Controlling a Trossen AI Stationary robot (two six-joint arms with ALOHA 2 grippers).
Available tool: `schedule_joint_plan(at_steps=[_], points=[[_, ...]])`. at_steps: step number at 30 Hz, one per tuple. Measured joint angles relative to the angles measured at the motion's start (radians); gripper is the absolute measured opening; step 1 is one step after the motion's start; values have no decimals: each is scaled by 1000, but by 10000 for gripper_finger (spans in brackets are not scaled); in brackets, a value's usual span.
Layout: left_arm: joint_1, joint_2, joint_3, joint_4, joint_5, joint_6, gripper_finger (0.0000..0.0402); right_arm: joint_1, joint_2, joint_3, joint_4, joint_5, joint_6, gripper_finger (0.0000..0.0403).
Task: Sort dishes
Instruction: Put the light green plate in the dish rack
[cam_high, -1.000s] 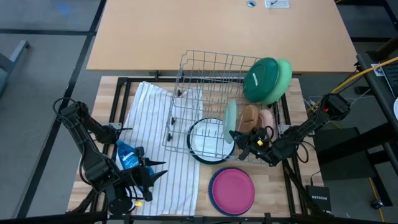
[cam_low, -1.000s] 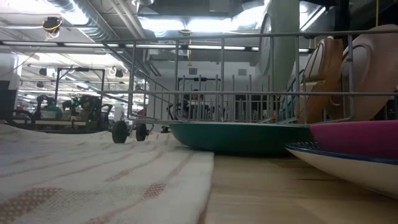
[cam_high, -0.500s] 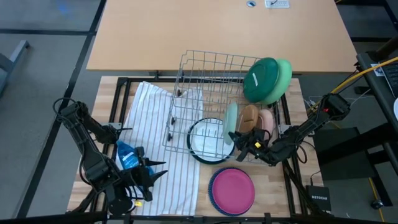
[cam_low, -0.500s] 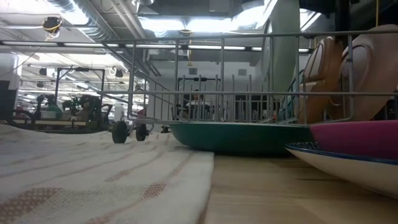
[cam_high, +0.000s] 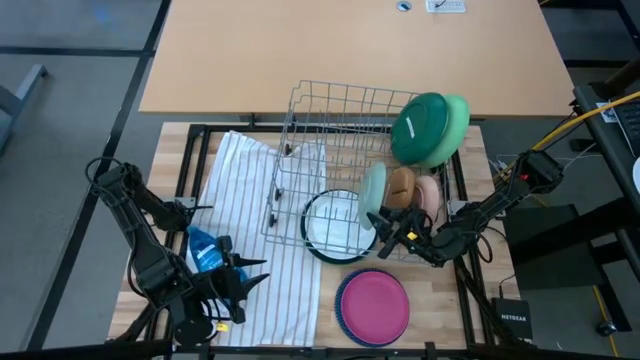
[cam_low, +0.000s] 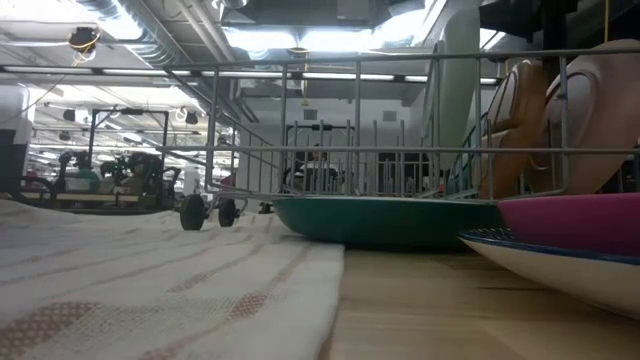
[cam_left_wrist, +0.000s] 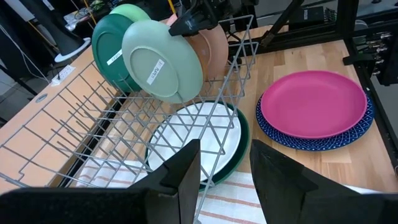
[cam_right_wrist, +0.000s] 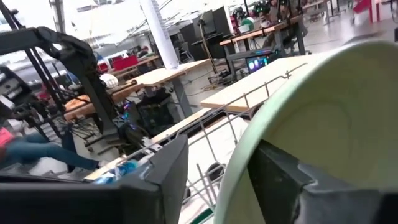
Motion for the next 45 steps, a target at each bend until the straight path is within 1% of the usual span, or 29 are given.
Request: schedule_joint_plan(at_steps=[3,8,10,18,26,31,39,43,45], points=[[0,0,0,0,0,0,129,0,0,0,3,0,-7,172],[0,0,0,0,0,0,129,1,-1,0,-2,-4,-7,171],[0,0,0,0,0,0,129,1,-7,0,-30,-8,-7,170],[0,0,0,0,0,0,129,16,-110,0,-271,-37,-7,170],[0,0,0,-1,0,0,129,40,-214,0,-546,-146,-4,170],[0,0,0,0,0,0,129,39,-223,0,-675,-177,-4,170],[0,0,0,0,0,-1,129,37,-223,32,-717,-184,-3,170],[0,0,0,0,0,-3,129,39,-223,90,-868,-246,-3,170],[0,0,0,0,0,-3,129,39,-223,124,-963,-257,-2,170]])
